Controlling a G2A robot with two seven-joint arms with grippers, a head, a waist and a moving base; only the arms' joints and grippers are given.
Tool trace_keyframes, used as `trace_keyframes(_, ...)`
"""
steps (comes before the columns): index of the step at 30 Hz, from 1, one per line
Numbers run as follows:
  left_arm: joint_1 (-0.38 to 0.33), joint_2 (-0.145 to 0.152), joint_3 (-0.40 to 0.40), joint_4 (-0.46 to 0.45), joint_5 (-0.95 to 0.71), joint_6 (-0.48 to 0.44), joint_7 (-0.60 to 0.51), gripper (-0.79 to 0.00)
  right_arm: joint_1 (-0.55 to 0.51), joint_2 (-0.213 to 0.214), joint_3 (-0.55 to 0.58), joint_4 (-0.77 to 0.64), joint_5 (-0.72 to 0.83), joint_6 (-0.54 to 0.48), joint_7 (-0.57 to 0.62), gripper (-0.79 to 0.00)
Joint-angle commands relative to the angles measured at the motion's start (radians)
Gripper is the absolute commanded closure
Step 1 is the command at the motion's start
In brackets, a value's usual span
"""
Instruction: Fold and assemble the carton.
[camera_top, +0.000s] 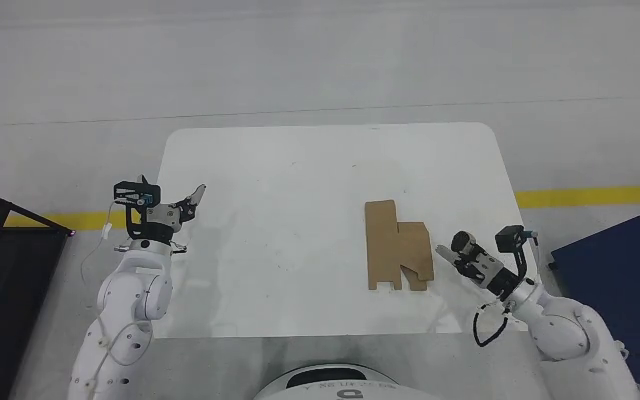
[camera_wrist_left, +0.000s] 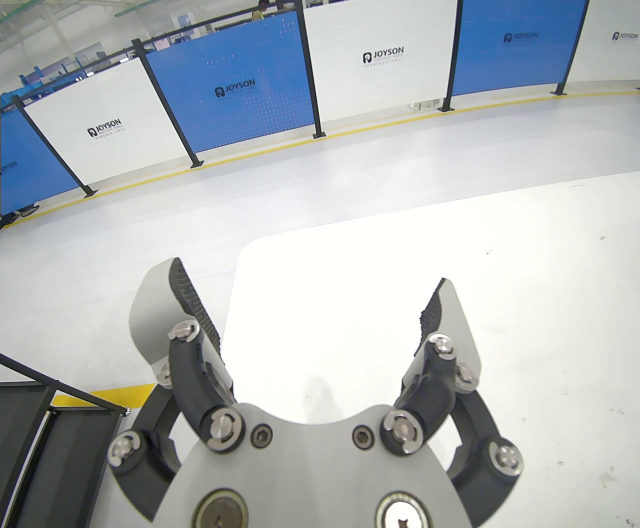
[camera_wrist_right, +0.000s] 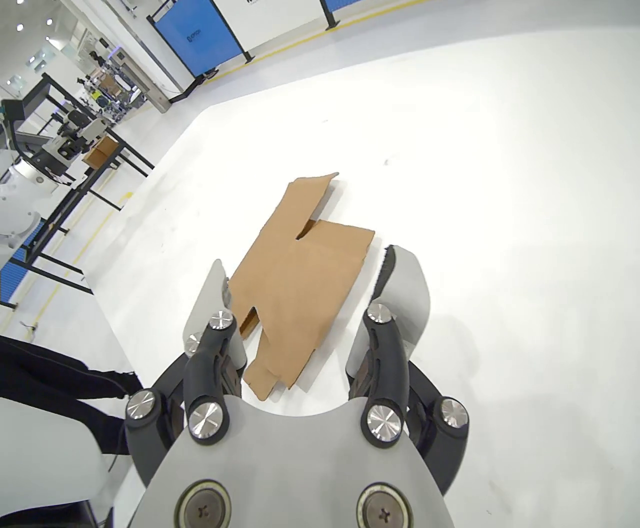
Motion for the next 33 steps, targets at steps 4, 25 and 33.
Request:
trace_keyframes(4,0.0,0.0,0.0,0.0,0.0,0.0,0.0,-0.785,0.02,0.005,-0.014,0.025,0.097,0.027,0.093,-0.36)
trace_keyframes(25,0.0,0.0,0.0,0.0,0.0,0.0,0.0,-0.785,0.052,0.008,-0.106,0.075,0.295,0.178,0.22,-0.372)
trace_keyframes(33,0.0,0.0,0.0,0.0,0.0,0.0,0.0,-0.785,0.089,0.009,-0.16,0.092,0.363,0.216,0.281,-0.354)
